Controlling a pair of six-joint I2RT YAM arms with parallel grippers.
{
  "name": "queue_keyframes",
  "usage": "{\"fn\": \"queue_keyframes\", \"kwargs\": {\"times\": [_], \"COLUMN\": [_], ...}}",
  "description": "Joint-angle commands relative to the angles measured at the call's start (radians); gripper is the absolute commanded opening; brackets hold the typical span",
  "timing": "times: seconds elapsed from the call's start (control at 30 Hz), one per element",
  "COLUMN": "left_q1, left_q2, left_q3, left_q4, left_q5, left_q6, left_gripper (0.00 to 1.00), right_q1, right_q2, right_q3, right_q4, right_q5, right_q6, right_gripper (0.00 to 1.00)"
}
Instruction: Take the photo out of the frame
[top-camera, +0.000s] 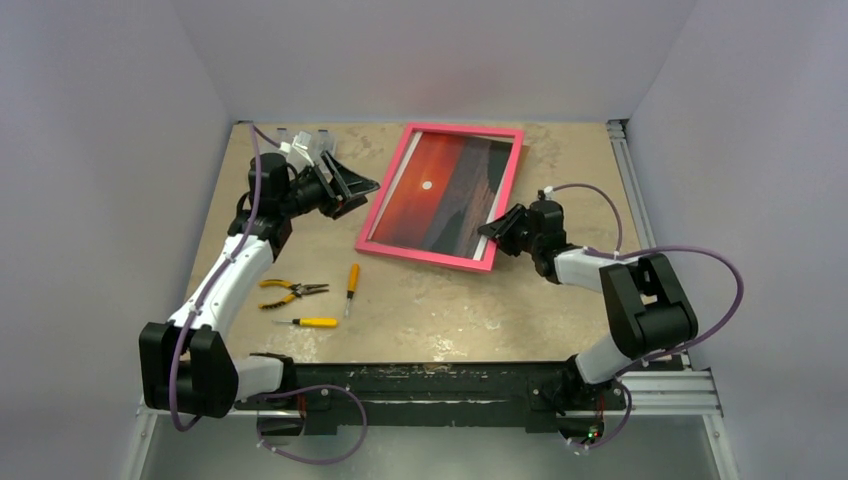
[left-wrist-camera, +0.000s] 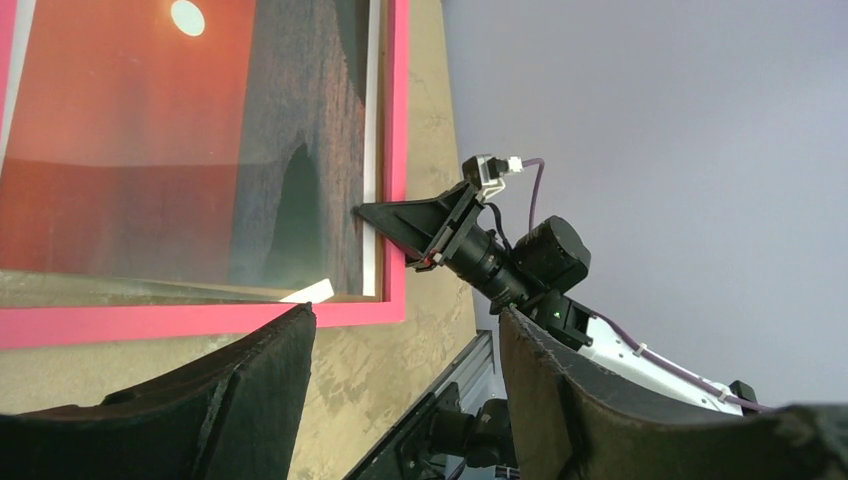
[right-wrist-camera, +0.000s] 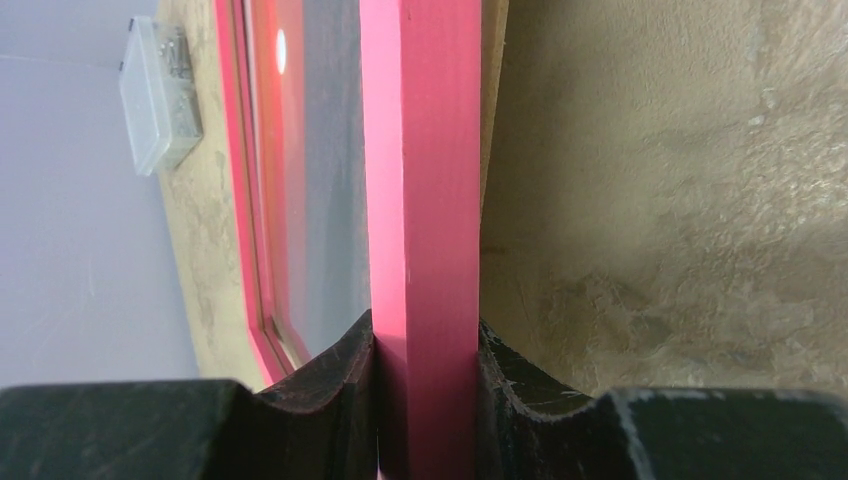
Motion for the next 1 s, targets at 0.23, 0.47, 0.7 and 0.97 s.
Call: {"fn": "queue_keyframes", "kwargs": {"times": [0.23,0.47,0.7,0.97], "left_q1": [-0.007,-0.009,-0.016,-0.021], "left_q2": [0.01,0.011,0.012,0.013], "left_q3": [-0.01,-0.014,-0.014,-0.014], "left_q4": [0.065,0.074,0.074,0.074], "left_q5": [0.023,0.026,0.025,0.026], "left_q6": [-0.017,-0.025,-0.023,-0.023], "left_gripper": [0.65,0.65,0.65,0.65], "right_q1": [0.053,0.065,0.137,0.198], "right_q2": [0.035,0.029,0.042,0.069], "right_q3": [0.11,0.14,0.207,0.283], "right_q4": [-0.216,-0.365,-0.509,-0.624], "right_q5": [0.149,0.24,0.375,0.502], "right_q6": [-0.12,-0.161,-0.167,-0.144], "right_gripper": [0.37,0.54,0.56,0.27]}}
